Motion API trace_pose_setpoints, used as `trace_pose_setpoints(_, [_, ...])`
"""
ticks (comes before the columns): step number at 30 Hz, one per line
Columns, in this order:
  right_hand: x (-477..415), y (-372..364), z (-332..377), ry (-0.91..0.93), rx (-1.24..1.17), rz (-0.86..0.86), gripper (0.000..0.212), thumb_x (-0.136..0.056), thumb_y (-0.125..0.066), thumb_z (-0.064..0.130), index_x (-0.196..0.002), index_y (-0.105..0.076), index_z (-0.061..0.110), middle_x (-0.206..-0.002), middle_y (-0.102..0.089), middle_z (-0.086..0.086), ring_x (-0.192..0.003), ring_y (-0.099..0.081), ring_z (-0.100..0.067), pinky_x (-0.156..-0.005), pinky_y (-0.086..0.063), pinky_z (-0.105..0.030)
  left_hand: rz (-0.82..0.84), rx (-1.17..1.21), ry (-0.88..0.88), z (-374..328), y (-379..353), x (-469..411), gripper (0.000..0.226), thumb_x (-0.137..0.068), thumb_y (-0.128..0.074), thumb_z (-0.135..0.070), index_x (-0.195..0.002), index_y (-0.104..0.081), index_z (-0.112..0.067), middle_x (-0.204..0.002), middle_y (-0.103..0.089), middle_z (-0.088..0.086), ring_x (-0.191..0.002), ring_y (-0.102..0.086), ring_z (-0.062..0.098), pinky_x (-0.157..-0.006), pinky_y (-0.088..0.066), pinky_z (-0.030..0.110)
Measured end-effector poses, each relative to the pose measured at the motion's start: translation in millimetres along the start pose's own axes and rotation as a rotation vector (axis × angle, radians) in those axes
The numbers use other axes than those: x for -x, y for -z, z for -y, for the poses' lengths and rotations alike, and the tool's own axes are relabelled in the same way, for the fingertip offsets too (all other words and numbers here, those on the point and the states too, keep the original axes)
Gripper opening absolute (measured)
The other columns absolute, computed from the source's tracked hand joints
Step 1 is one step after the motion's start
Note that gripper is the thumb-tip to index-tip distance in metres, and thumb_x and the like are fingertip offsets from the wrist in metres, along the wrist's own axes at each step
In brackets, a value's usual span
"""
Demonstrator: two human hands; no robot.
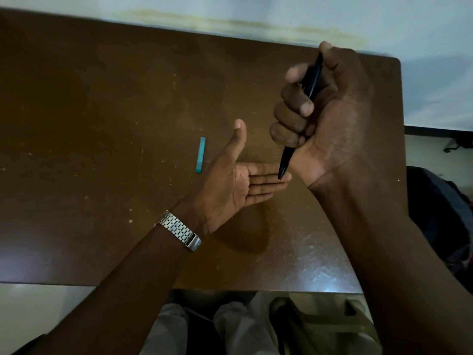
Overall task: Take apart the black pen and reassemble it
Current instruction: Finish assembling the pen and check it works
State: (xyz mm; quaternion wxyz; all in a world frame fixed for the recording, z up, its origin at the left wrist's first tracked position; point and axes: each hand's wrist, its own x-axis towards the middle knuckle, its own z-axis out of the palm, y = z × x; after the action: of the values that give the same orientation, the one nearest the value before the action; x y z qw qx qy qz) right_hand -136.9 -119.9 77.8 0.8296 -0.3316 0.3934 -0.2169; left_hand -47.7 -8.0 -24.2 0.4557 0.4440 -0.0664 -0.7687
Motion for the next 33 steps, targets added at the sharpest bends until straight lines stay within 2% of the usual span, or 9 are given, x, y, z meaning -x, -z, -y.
trace_pose_setpoints(11, [-2.0, -1.5, -0.7, -0.033, -0.063, 0.058, 0.068, -0.108, -0.026, 0.052, -0.055, -0.051, 0.017, -0.046, -0.027, 0.004, -0.051, -0.005, -0.014, -0.042, -0.013, -0.021, -0.006, -0.015, -0.003, -0.1, 0.4, -1.3, 0.112, -0.079, -0.02, -0.095, -0.132, -0.066, -0.008, -0.131, -0.073, 0.011, -0.127, -0.067, 0.022, -0.122, -0.034, 0.045])
trace_pose_setpoints(17, [-6.4, 2.8, -3.9, -0.006, -0.058, 0.097, 0.066, -0.108, -0.024, 0.051, -0.059, -0.054, 0.018, -0.046, -0.029, 0.006, -0.048, -0.008, -0.014, -0.039, -0.018, -0.018, 0.001, -0.029, 0.0, 0.1, 1.7, -0.8, 0.115, -0.079, -0.019, -0.096, -0.138, -0.062, -0.006, -0.134, -0.071, 0.011, -0.129, -0.065, 0.022, -0.124, -0.031, 0.048])
trace_pose_setpoints(21, [-11.2, 4.4, -7.7, 0.064, -0.13, 0.086, 0.054, -0.108, -0.034, 0.042, -0.073, -0.061, 0.011, -0.046, -0.031, 0.005, -0.038, -0.015, -0.009, -0.039, -0.02, -0.016, -0.004, -0.034, -0.005, 0.1, 3.2, -2.2, 0.111, -0.08, -0.017, -0.095, -0.13, -0.067, -0.01, -0.131, -0.073, 0.01, -0.127, -0.067, 0.021, -0.122, -0.033, 0.046])
trace_pose_setpoints(25, [-15.2, 8.5, -9.6, 0.09, -0.138, 0.105, 0.051, -0.106, -0.036, 0.04, -0.077, -0.064, 0.01, -0.046, -0.033, 0.006, -0.036, -0.018, -0.008, -0.039, -0.022, -0.016, -0.007, -0.033, -0.011, -0.6, 4.0, -3.4, 0.107, -0.081, -0.019, -0.094, -0.128, -0.069, -0.012, -0.129, -0.074, 0.01, -0.126, -0.068, 0.022, -0.12, -0.036, 0.044])
trace_pose_setpoints(27, [-17.4, 12.0, -11.4, 0.101, -0.126, 0.107, 0.052, -0.107, -0.037, 0.043, -0.08, -0.066, 0.01, -0.048, -0.035, 0.005, -0.037, -0.021, -0.008, -0.039, -0.022, -0.017, -0.023, -0.043, -0.037, -2.3, 2.9, -3.1, 0.099, -0.084, -0.023, -0.091, -0.131, -0.067, -0.015, -0.129, -0.074, 0.01, -0.125, -0.068, 0.022, -0.116, -0.041, 0.045])
trace_pose_setpoints(29, [-20.0, 15.8, -15.4, 0.106, -0.097, 0.09, 0.055, -0.108, -0.037, 0.048, -0.091, -0.07, 0.007, -0.055, -0.041, 0.004, -0.041, -0.025, -0.007, -0.041, -0.024, -0.02, -0.112, -0.057, -0.105, -3.7, -0.8, -3.1, 0.08, -0.091, -0.036, -0.08, -0.134, -0.064, -0.018, -0.125, -0.076, 0.007, -0.12, -0.071, 0.022, -0.108, -0.05, 0.044])
trace_pose_setpoints(31, [-24.6, 22.0, -22.4, 0.099, -0.054, 0.058, 0.056, -0.108, -0.038, 0.048, -0.108, -0.072, 0.003, -0.064, -0.047, 0.002, -0.048, -0.03, -0.008, -0.043, -0.028, -0.023, -0.251, -0.098, -0.223, -4.3, -3.5, -3.5, 0.048, -0.097, -0.053, -0.061, -0.123, -0.07, -0.025, -0.119, -0.079, 0.002, -0.112, -0.074, 0.018, -0.097, -0.057, 0.04])
trace_pose_setpoints(33, [-32.0, 30.2, -32.9, 0.083, 0.013, -0.005, 0.048, -0.106, -0.044, 0.038, -0.12, -0.07, 0.001, -0.073, -0.053, 0.002, -0.054, -0.039, -0.008, -0.048, -0.036, -0.024, -0.348, -0.152, -0.319, -5.2, -3.8, -3.7, 0.027, -0.099, -0.061, -0.047, -0.111, -0.075, -0.028, -0.117, -0.079, -0.001, -0.109, -0.074, 0.014, -0.09, -0.06, 0.035])
